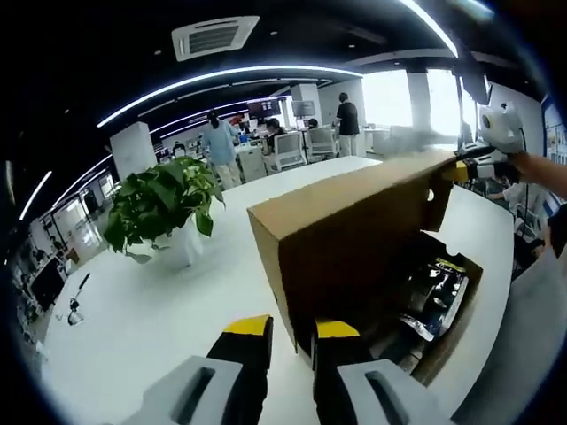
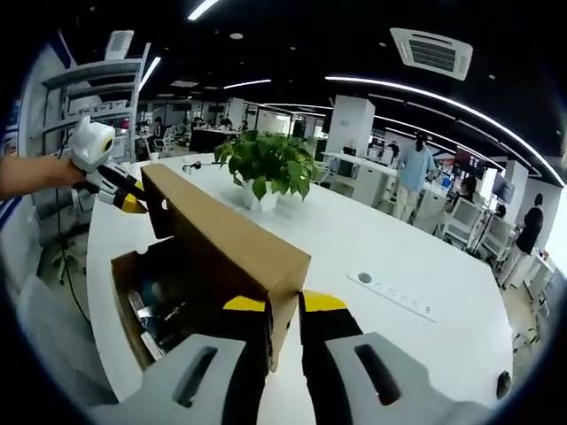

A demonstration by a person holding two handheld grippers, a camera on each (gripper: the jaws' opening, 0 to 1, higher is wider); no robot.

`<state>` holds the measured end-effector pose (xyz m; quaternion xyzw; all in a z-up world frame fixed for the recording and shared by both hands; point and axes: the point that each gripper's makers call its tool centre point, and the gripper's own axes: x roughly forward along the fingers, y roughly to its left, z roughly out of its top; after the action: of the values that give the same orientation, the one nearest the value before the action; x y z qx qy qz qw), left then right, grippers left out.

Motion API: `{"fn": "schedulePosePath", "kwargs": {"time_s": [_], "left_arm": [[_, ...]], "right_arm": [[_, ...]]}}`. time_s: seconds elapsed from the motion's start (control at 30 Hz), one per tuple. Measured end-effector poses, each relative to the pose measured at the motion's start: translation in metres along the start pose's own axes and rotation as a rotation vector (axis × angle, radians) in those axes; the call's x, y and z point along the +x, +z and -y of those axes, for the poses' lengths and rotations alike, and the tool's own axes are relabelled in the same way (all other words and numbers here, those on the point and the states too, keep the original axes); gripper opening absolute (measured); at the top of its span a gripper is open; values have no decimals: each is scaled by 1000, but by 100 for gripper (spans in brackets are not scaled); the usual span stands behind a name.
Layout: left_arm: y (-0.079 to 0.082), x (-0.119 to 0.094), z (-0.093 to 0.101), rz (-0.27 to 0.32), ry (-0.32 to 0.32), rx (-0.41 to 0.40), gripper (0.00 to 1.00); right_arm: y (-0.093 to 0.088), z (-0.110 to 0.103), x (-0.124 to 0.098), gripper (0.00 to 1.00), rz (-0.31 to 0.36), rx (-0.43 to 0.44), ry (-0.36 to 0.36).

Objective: Operate the shoe box by opening the lid, removing the specified soft item, and placing it in the target area until the item is outside and the box remains undamaged.

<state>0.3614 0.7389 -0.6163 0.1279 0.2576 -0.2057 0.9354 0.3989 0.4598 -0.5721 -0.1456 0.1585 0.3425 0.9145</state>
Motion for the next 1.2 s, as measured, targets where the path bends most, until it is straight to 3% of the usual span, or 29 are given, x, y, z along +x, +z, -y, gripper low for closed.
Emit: {"fn": "schedulePosePath", "kwargs": {"time_s": [0.47,1.0,1.2], "left_arm": [[-27,30,-3,-84,24,-40,12],[-24,43,-5,-78,26,-56,3],[-22,45,-8,-73,31,-64,3]], "right_arm": [[8,16,15,8,0,3,-9],[14,35,38,9,1,-14,-22],[13,45,46,7,11,41,-34]]}}
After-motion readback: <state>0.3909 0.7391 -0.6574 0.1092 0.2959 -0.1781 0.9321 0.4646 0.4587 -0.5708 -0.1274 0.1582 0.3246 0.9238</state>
